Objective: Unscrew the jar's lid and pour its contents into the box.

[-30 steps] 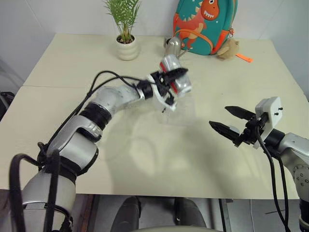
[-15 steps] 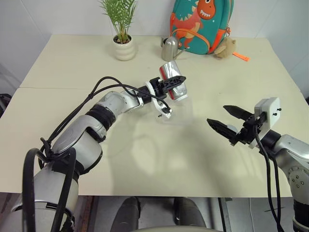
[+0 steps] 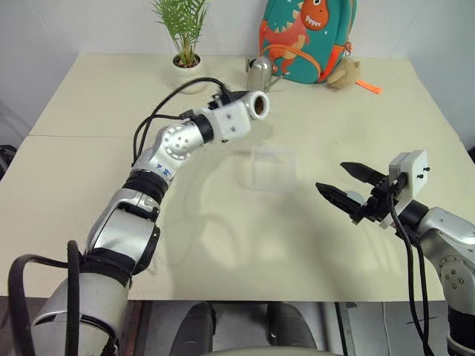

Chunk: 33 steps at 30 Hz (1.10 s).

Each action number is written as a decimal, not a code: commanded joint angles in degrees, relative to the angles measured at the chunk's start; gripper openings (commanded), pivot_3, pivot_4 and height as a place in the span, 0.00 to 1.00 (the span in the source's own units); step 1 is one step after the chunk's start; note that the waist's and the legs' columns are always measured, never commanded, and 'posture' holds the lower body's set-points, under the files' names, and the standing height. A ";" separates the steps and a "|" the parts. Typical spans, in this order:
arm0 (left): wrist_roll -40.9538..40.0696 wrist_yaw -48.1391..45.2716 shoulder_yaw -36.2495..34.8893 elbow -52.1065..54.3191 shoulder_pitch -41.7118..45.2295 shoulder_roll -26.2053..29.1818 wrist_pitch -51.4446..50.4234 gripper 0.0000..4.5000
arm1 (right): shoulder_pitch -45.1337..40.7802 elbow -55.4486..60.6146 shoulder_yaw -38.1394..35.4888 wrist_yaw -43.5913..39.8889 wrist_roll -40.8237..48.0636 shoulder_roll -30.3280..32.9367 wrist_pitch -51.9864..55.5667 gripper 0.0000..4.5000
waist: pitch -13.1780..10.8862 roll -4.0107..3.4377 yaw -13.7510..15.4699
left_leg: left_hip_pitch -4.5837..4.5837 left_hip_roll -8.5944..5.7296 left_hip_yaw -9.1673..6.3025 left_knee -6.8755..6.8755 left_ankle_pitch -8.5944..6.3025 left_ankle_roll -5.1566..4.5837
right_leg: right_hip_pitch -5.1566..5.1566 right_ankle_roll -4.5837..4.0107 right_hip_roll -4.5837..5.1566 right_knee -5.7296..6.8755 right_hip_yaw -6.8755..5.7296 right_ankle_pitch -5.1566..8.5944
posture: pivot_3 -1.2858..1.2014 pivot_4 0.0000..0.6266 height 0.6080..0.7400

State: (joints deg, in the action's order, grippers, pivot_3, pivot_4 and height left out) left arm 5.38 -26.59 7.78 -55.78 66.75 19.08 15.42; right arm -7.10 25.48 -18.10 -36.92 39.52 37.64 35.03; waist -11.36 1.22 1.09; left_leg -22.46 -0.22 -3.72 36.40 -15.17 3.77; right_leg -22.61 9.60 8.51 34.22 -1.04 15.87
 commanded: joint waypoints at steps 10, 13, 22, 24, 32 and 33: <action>-12.03 -8.04 -6.63 24.77 -11.02 -0.91 -41.23 0.43 | -2.91 -3.44 1.64 -3.34 -4.65 1.74 -6.46 0.99 | 0.00 0.00 0.11 | 0.09 0.00 -0.01 0.14 0.01 -0.01 | 0.04 -0.01 0.00 0.24 0.08 0.00 | 0.52 0.24 1.00; -12.26 -8.06 -6.11 29.94 -13.68 -1.55 -44.05 0.43 | -4.70 -6.81 1.37 -5.08 -6.90 2.16 -10.24 0.99 | 0.00 0.00 0.18 | 0.09 0.00 -0.01 0.20 0.01 0.00 | 0.04 -0.03 0.00 0.25 0.11 -0.02 | 0.52 0.24 1.00; -9.23 -8.20 -2.60 30.91 -13.45 -1.44 -45.80 0.43 | -6.34 -10.80 0.91 -9.37 -9.41 5.00 -15.44 0.99 | 0.00 0.00 0.12 | 0.09 0.00 -0.01 0.46 0.01 -0.01 | 0.06 -0.06 -0.01 0.40 0.13 -0.04 | 0.52 0.24 1.00; -6.86 -6.53 -1.10 30.85 -12.94 -1.62 -42.38 0.43 | -6.19 -10.49 1.24 -8.77 -9.27 4.43 -15.16 0.99 | 0.00 0.00 0.14 | 0.10 -0.01 -0.01 0.51 0.01 -0.02 | 0.07 -0.06 -0.01 0.40 0.14 -0.04 | 0.52 0.24 1.00; 37.77 31.93 23.74 28.76 -5.58 7.47 -4.43 0.43 | -4.97 -8.41 1.36 -6.31 -8.34 2.36 -13.89 0.99 | -0.01 0.02 0.46 | 0.05 -0.02 0.00 0.57 0.01 0.02 | 0.06 -0.09 -0.01 0.13 0.19 -0.14 | 0.52 0.24 1.00; 44.95 38.56 27.73 28.07 -3.86 8.50 -2.73 0.43 | -4.93 -8.03 1.42 -5.96 -8.20 2.02 -13.65 0.99 | 0.00 0.01 0.51 | 0.03 -0.02 0.00 0.57 0.01 0.01 | 0.06 -0.07 -0.01 0.07 0.20 -0.16 | 0.52 0.24 1.00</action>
State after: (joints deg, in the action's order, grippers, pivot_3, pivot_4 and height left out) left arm 38.67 0.84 30.17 -28.27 60.19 26.96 7.03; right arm -12.01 14.69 -16.03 -43.71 30.38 39.95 21.38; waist -11.37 1.23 1.60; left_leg -22.43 -0.25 -3.70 36.93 -15.16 3.78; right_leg -22.52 9.57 8.49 34.15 -0.82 15.65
